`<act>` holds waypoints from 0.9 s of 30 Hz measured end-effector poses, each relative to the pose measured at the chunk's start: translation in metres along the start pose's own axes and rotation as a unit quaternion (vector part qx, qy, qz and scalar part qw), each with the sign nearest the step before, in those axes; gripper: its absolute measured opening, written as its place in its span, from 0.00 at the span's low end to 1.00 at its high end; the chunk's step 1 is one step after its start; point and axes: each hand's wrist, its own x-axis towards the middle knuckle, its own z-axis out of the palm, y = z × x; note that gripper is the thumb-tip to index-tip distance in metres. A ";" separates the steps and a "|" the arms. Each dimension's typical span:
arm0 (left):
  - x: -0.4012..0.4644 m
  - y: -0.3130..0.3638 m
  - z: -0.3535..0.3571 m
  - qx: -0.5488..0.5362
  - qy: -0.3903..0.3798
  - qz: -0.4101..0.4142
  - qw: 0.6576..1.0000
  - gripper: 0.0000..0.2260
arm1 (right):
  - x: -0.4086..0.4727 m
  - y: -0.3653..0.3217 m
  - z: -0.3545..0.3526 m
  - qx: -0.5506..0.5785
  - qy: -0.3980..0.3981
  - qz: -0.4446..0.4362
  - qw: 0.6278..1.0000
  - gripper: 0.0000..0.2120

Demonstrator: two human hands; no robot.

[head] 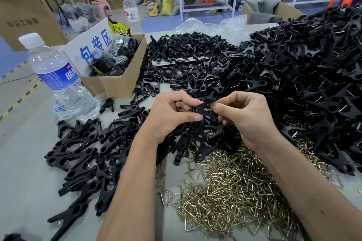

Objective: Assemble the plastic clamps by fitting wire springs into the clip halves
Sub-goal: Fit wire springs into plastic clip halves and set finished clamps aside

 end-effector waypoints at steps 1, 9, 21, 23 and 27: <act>0.000 0.000 0.000 -0.002 -0.002 0.000 1.000 0.16 | 0.000 -0.001 -0.001 -0.003 -0.002 -0.003 1.000 0.06; 0.000 -0.001 -0.002 -0.001 0.003 -0.009 1.000 0.16 | 0.002 -0.001 -0.005 -0.021 -0.016 -0.012 1.000 0.06; -0.001 0.002 0.001 0.015 0.006 -0.020 1.000 0.14 | -0.001 0.003 0.000 -0.016 -0.014 -0.009 1.000 0.08; -0.001 0.002 0.001 0.008 0.009 -0.017 1.000 0.14 | -0.003 0.003 0.004 0.036 -0.016 0.022 0.999 0.07; -0.002 0.007 0.002 -0.037 -0.007 -0.015 0.999 0.15 | -0.003 0.006 0.005 0.168 -0.083 0.113 0.976 0.11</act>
